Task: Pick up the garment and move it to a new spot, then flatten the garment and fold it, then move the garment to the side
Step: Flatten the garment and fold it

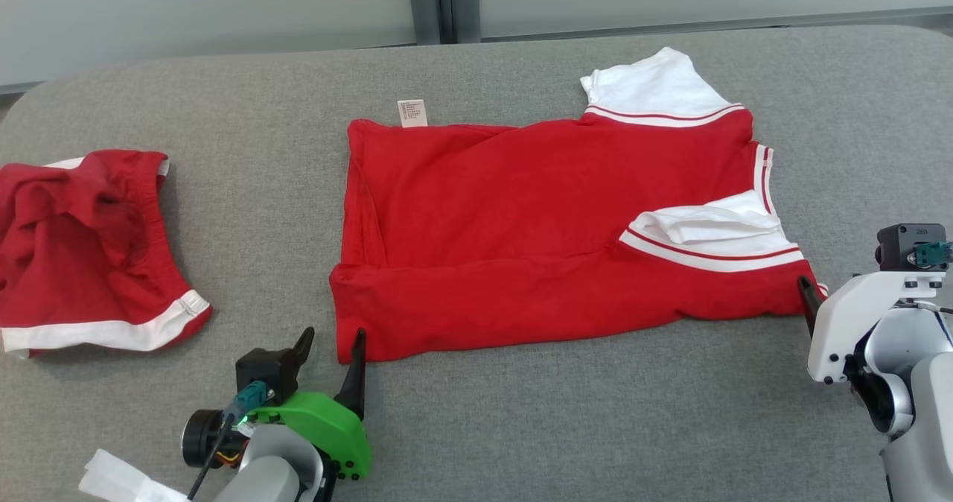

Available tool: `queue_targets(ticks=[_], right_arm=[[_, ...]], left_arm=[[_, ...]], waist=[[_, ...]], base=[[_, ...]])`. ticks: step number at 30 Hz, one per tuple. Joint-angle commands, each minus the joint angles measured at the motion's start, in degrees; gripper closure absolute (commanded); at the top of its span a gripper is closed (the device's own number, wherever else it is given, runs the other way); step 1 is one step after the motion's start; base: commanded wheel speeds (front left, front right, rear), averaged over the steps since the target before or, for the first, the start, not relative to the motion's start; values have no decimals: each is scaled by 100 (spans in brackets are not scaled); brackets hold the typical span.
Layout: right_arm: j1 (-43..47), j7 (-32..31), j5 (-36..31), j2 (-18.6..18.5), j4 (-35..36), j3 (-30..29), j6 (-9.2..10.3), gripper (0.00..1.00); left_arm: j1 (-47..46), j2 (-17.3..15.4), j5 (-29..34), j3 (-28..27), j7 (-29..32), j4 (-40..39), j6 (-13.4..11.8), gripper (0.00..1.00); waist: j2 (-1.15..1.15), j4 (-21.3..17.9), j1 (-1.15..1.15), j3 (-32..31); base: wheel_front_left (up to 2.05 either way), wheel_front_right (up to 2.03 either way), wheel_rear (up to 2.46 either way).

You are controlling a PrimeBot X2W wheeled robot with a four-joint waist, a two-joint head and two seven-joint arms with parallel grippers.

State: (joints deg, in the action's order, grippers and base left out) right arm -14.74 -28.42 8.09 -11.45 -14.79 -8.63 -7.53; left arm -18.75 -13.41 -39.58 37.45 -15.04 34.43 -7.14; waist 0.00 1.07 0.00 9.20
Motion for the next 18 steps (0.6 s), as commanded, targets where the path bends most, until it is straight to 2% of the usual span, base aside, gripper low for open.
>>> queue_targets(ticks=[1,5,12,18], right_arm=[[-96,18,-88,47,-79,-53,9,0],[-201,116,-340,127,-399,-178,9,0],[-417,254,-749,269,-926,-384,9,0],[-541,283,-596,503,-1440,-276,3,0]], left_arm=[[-113,48,36,31,-17,48,-38,0],[-280,139,170,147,8,275,-31,0],[-642,281,281,280,189,770,-162,0],[-817,407,223,381,433,1168,-24,1]], waist=[[0,27,0,51],[0,99,0,161],[0,138,0,341],[0,110,0,439]], base=[[0,0,0],[0,0,0],[0,0,0],[0,0,0]])
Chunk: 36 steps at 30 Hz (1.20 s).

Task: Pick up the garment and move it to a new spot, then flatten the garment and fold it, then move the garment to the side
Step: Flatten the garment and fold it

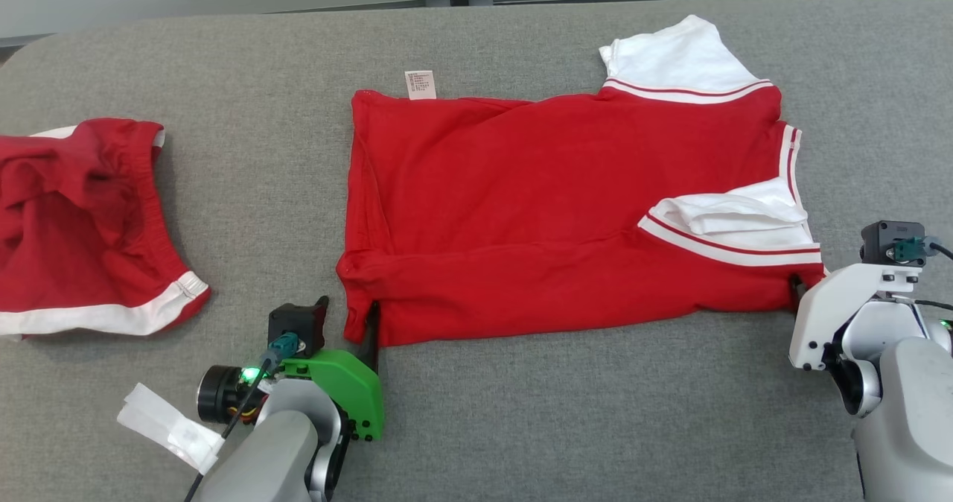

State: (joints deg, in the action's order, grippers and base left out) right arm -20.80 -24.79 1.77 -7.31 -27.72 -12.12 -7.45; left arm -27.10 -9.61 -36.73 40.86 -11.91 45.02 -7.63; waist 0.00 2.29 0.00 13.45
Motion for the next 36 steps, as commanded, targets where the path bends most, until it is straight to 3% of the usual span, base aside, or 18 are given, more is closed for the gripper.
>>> queue_targets(ticks=[1,2,3,10,20,35,36], right_arm=[[76,-150,128,132,-255,146,-15,0],[83,-177,195,153,-312,187,-25,75],[84,-182,270,155,-350,248,-26,100],[259,35,564,-4,-245,253,-1,100],[1062,-21,863,-13,772,35,2,100],[2302,-462,995,328,1932,-378,4,100],[2328,-477,1001,348,1946,-362,4,100]], left_arm=[[29,49,-110,65,213,201,90,53],[52,78,-135,85,278,263,142,91],[76,112,-164,96,349,343,206,100],[257,168,-424,30,410,602,472,100],[876,-119,-625,-9,388,241,587,100],[1996,-973,-809,-102,811,-1625,-46,100],[2015,-1006,-779,-94,826,-1752,-89,67]], waist=[[0,-19,0,19],[0,-25,0,18],[0,-31,0,13],[0,-53,0,-148],[0,-122,0,-575],[0,-50,0,-863],[0,-50,0,-862]], base=[[0,0,0],[0,0,0],[0,0,0],[0,0,0],[0,0,0],[0,0,0],[0,0,0]])
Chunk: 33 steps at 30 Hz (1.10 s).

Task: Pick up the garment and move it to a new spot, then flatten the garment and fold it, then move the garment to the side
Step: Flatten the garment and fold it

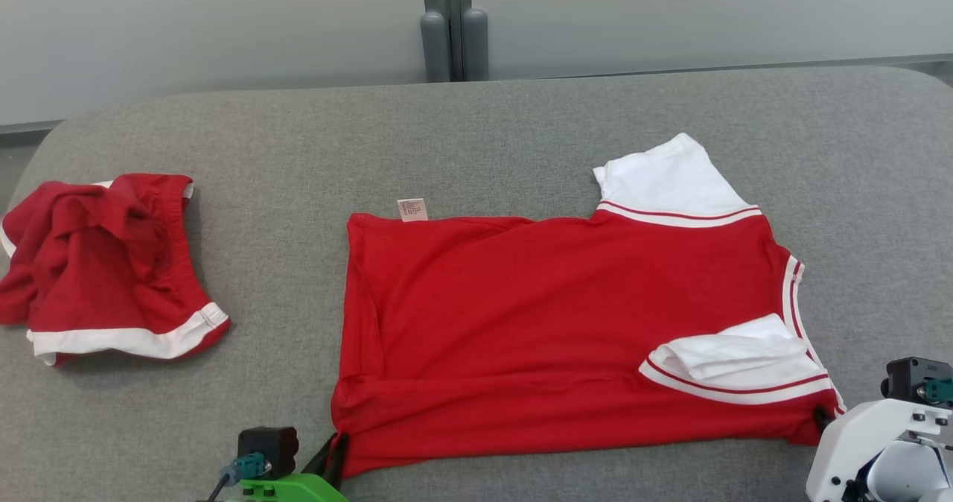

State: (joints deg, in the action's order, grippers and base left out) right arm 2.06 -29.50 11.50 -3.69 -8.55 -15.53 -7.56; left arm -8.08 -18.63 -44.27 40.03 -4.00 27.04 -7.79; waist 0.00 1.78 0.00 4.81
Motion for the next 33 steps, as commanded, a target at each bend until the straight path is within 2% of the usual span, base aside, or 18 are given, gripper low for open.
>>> queue_targets(ticks=[1,2,9,14,17,25,31,33], right_arm=[[52,5,24,-6,52,13,14,51],[44,53,9,4,61,20,14,0],[-262,171,-39,-62,377,61,12,0],[-801,-110,28,-386,878,226,11,0],[-1306,-349,51,-616,905,386,11,0],[-3102,-824,110,-996,-110,1213,10,0],[-4139,-608,73,-1132,-818,1536,10,0],[-4360,-522,107,-1073,-1033,1596,9,0]], left_arm=[[119,-122,12,-10,24,-34,-103,0],[123,-141,29,-22,7,-129,-148,0],[-23,-266,20,-186,-71,-698,-331,0],[-433,-526,-82,-440,116,-1217,-265,0],[-893,-618,-119,-494,430,-1361,-171,0],[-2507,-390,-413,-477,1684,-684,59,0],[-3403,-288,-300,-288,2332,-49,160,0],[-3605,-201,-294,-241,2456,165,181,0]], waist=[[0,-1,0,5],[0,-3,0,12],[0,-27,0,76],[0,-42,0,227],[0,-49,0,388],[0,-92,0,992],[0,-57,0,1408],[0,-34,0,1530]], base=[[0,0,0],[0,0,0],[0,0,0],[0,0,0],[0,0,0],[0,0,0],[0,0,0],[0,0,0]])
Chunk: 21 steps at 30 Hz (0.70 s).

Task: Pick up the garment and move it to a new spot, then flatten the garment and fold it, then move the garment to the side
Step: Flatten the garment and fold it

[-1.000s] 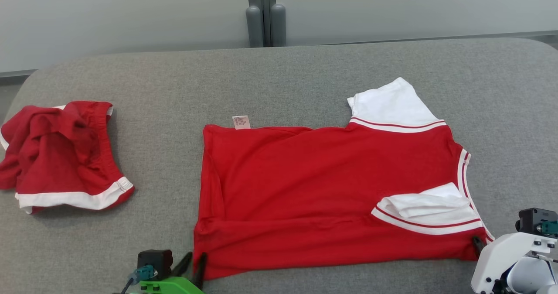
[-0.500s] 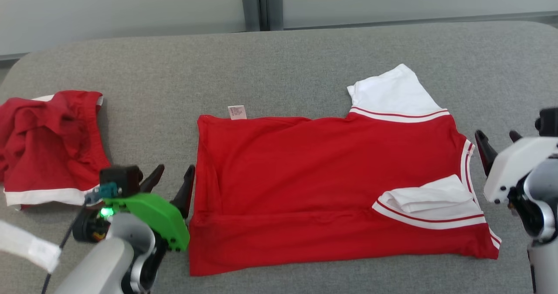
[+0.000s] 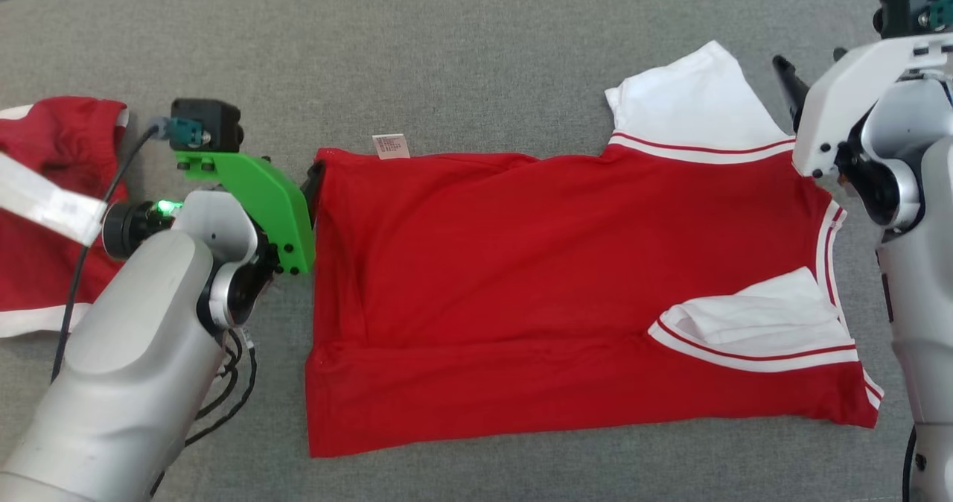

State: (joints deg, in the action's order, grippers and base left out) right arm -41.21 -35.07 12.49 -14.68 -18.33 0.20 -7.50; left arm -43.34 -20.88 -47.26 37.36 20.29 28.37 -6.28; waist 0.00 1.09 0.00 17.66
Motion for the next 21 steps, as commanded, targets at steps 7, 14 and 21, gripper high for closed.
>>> queue_targets(ticks=[7,14,21], right_arm=[[-565,371,-2,-42,-669,248,4,0],[-871,622,55,-158,-967,353,4,0],[-1072,764,127,-389,-1239,188,4,0]], left_arm=[[-623,293,134,183,133,605,108,0],[-918,522,445,483,3,1119,78,0],[-908,924,534,687,-139,1556,128,100]], waist=[[0,100,0,536],[0,188,0,736],[0,350,0,930]], base=[[0,0,0],[0,0,0],[0,0,0]])
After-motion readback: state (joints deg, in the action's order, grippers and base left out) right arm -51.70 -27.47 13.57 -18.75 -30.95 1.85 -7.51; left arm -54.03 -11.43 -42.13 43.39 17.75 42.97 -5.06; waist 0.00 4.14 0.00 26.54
